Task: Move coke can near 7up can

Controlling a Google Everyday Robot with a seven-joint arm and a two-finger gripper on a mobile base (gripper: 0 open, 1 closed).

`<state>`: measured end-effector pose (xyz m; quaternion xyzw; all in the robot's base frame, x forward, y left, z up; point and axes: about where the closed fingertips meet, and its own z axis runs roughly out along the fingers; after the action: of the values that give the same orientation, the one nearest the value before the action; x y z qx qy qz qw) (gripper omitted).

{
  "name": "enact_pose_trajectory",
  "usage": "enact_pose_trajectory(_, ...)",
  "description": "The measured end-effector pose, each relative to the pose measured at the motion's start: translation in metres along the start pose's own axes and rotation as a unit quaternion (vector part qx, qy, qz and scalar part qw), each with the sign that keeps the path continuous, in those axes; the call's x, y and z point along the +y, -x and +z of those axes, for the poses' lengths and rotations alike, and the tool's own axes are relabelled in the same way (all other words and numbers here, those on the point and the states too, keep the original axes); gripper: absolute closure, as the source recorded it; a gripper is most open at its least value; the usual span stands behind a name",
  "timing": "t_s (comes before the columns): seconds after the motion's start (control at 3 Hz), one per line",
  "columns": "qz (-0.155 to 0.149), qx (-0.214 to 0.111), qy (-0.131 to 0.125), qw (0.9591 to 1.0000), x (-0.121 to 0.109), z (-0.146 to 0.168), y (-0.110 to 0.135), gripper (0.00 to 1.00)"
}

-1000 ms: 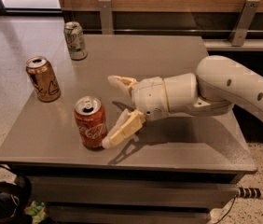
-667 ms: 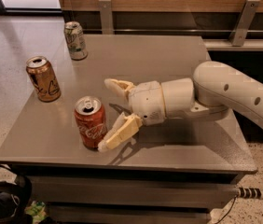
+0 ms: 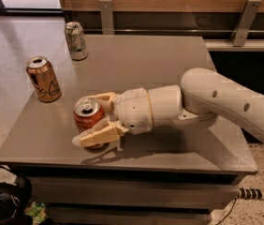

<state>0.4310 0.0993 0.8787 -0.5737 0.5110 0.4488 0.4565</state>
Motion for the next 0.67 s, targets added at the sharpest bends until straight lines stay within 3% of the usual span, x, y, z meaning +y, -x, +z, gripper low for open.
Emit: enact_pose_trajectory(0.67,-0.003,0.0,0.005,1.0,0.0033,0.0052,0.0031,0.83)
